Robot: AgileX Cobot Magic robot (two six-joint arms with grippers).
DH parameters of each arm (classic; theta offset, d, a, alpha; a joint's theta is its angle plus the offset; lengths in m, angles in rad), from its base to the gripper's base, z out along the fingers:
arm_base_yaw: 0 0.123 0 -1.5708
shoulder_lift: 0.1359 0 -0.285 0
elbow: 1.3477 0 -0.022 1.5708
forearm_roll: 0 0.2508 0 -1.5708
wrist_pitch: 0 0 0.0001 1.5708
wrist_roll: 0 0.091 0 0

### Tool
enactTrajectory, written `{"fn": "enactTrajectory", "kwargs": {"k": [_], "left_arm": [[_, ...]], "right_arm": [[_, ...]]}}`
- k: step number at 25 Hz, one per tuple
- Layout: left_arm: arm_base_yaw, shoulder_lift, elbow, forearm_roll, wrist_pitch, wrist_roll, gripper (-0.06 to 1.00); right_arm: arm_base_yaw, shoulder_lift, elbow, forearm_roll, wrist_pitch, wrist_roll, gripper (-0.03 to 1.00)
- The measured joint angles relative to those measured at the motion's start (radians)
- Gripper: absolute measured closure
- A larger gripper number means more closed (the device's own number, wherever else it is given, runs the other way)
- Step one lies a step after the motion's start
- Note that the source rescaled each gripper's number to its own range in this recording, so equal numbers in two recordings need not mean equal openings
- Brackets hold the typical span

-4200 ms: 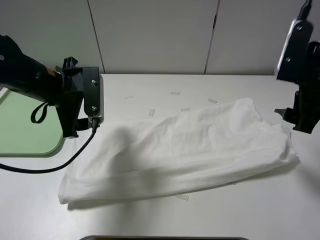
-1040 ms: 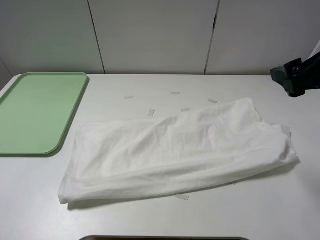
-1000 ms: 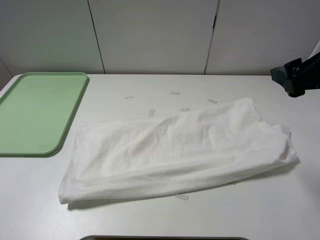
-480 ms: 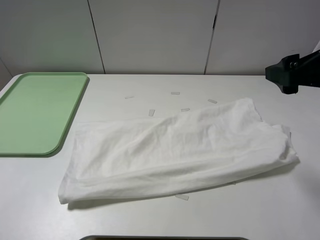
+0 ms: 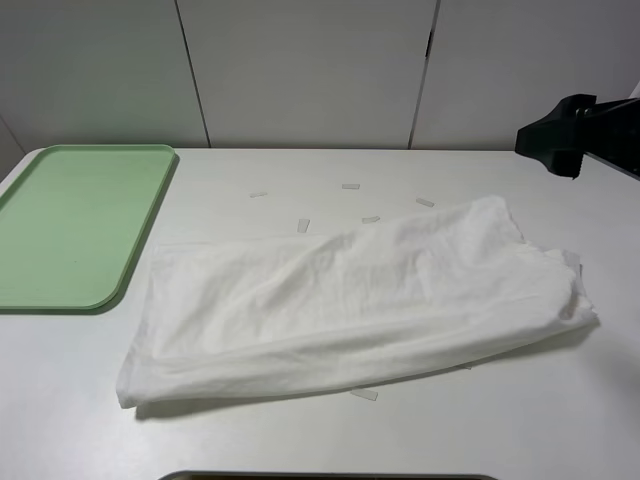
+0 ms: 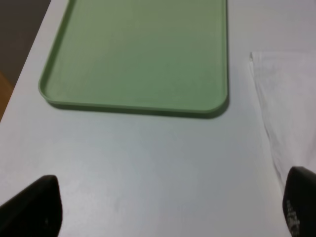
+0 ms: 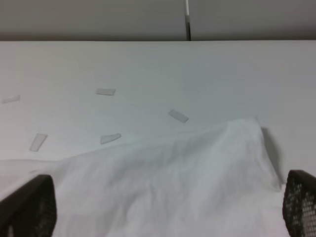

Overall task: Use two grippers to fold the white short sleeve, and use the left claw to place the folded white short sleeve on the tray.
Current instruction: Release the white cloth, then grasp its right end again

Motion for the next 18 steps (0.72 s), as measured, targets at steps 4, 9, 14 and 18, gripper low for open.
{"fn": "enactTrajectory", "kwargs": {"k": [4,9,14,18], "left_arm": [[0.000,0.000,0.000,-0.001,0.000,0.000,0.06],[0.000,0.000,0.000,-0.020,0.000,0.000,0.06],[0.000,0.000,0.000,-0.022,0.000,0.000,0.06],[0.000,0.000,0.000,-0.022,0.000,0.000,0.06]], "right_arm": [[0.000,0.000,0.000,0.038,0.000,0.001,-0.03],[0.000,0.000,0.000,0.058,0.000,0.001,-0.03],[0.000,0.000,0.000,0.068,0.000,0.001,-0.03],[0.000,0.000,0.000,0.084,0.000,0.004,-0.03]]}}
